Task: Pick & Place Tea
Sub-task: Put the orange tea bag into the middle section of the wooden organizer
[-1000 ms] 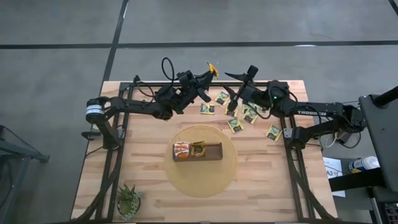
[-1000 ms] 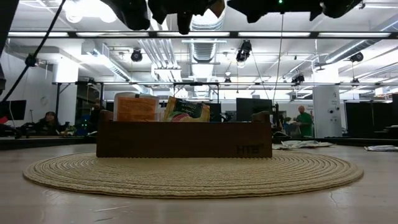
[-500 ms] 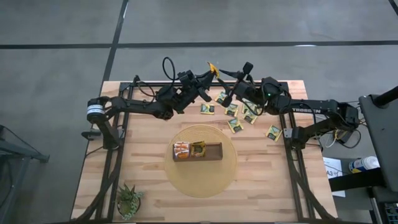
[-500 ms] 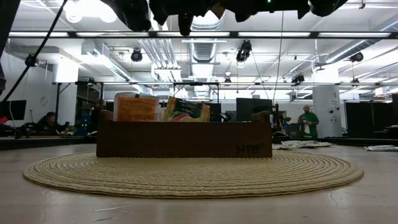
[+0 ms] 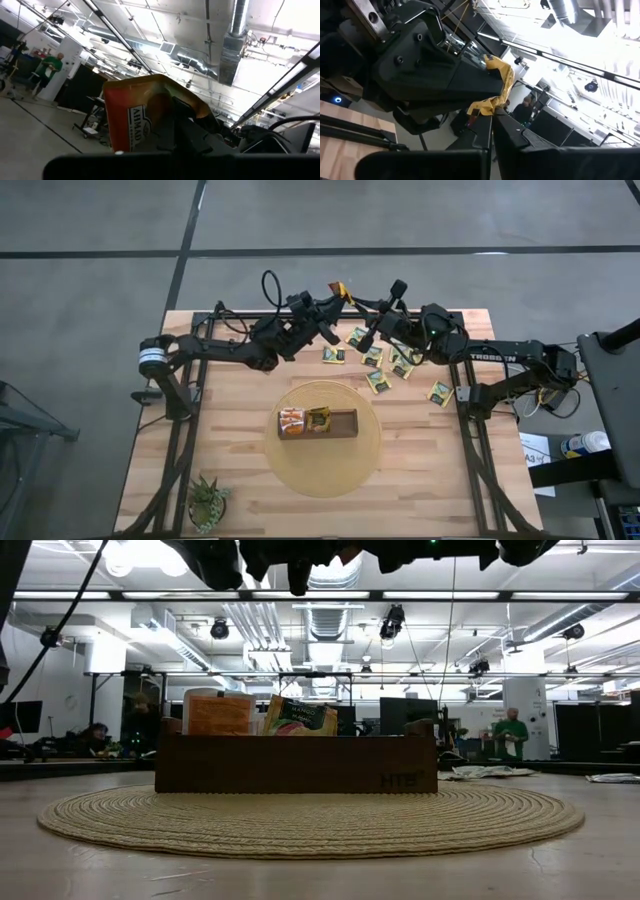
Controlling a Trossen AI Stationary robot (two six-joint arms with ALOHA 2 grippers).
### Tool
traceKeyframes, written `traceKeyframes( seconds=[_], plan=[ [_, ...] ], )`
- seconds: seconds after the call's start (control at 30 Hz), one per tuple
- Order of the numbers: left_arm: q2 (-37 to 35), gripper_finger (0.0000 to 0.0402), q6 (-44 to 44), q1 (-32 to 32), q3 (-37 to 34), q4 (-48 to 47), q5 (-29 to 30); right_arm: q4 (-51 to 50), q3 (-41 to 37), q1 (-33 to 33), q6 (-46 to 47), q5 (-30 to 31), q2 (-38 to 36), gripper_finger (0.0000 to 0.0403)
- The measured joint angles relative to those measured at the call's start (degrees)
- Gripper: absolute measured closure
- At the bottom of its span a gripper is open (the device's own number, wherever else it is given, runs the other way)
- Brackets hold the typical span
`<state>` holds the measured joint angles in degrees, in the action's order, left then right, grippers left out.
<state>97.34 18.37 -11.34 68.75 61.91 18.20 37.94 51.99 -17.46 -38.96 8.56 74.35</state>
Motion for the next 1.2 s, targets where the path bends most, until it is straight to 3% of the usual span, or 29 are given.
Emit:
traceKeyframes(
  seconds=[0.17, 0.4, 0.53, 0.67, 0.83, 0.97, 1.1, 1.2],
  plan=[
    [-0.1, 0.0355, -2.6, -0.2, 0.0, -0.1, -4.5, 0.0, 0.0, 0.4, 0.0, 0.0, 0.0, 0.0394],
    [-2.5, 0.0254, -6.4, -0.2, -0.3, -4.4, -10.0, -2.5, 0.0, 0.4, -1.0, 0.8, -2.1, 0.0394],
    [-6.1, 0.0203, -6.9, 0.0, -1.2, -14.5, -8.5, -5.5, 0.0, 0.2, -0.7, 2.5, -5.9, 0.0394],
    [-11.0, 0.0181, -11.4, -0.1, -2.1, -26.9, -3.9, -12.2, -0.3, 0.3, 2.9, 1.9, -10.0, 0.0394],
    [-16.5, 0.0181, -17.6, 1.2, -3.7, -39.7, -0.9, -27.1, -0.4, 0.1, 10.1, -7.9, -13.5, 0.0394],
    [-19.9, 0.0182, -20.1, 2.2, -6.6, -44.4, 0.4, -36.9, 0.5, 0.2, 15.9, -21.5, -12.8, 0.0394],
    [-22.4, 0.0182, -20.5, 3.2, -10.6, -45.3, 0.8, -39.1, 0.8, 0.3, 19.5, -33.6, -8.9, 0.0394],
    [-23.8, 0.0182, -20.0, 3.9, -13.4, -45.3, 0.9, -39.3, 0.8, 1.1, 21.4, -37.1, -5.3, 0.0394]
  ],
)
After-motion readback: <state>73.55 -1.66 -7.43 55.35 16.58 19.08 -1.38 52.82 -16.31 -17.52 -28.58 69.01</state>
